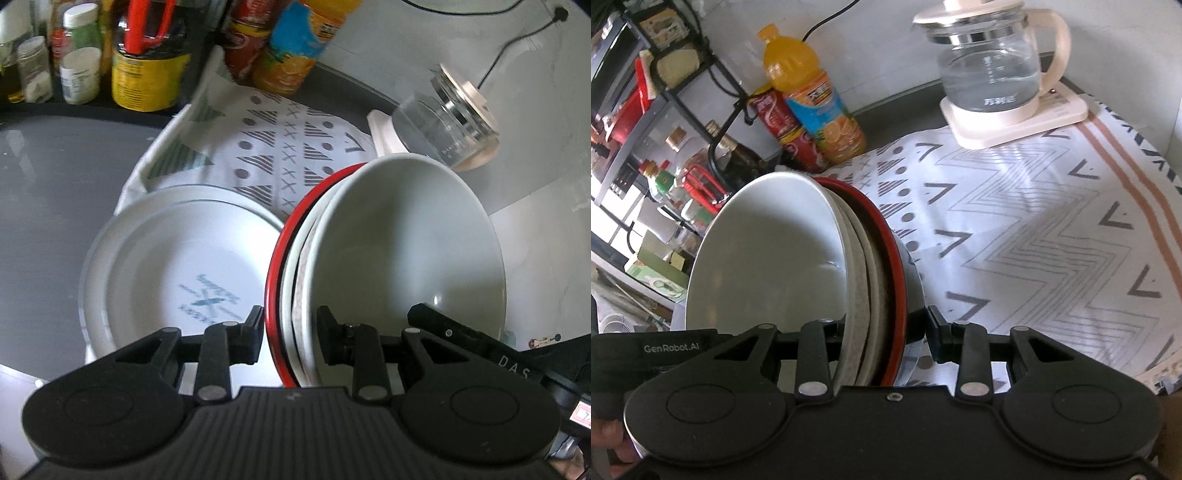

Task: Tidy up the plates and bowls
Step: 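Lift the nested bowls with both grippers and carry them over the plate stack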

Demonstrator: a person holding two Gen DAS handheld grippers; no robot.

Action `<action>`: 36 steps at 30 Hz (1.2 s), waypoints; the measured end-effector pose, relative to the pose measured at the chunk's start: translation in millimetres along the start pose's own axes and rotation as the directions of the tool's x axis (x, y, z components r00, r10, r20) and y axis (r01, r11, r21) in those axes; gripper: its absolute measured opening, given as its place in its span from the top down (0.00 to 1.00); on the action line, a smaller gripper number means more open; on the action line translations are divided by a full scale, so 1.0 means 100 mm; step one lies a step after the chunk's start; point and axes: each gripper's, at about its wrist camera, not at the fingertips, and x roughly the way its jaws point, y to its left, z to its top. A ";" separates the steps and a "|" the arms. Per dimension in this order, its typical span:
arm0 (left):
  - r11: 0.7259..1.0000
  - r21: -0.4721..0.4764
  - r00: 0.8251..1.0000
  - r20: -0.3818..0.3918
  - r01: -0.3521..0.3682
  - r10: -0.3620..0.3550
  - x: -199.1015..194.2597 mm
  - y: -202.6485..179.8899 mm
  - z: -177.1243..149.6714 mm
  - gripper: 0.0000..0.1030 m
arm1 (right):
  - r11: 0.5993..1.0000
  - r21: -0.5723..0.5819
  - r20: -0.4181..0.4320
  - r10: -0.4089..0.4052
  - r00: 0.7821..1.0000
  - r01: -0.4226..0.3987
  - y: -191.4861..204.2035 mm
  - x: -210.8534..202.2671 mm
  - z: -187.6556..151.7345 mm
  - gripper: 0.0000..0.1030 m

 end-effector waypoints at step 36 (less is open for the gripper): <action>0.996 0.090 0.995 -0.093 -0.018 0.026 0.05 0.89 0.26 0.72 | 0.990 0.137 -0.123 -0.029 0.992 0.046 0.73 0.66 -0.53 0.66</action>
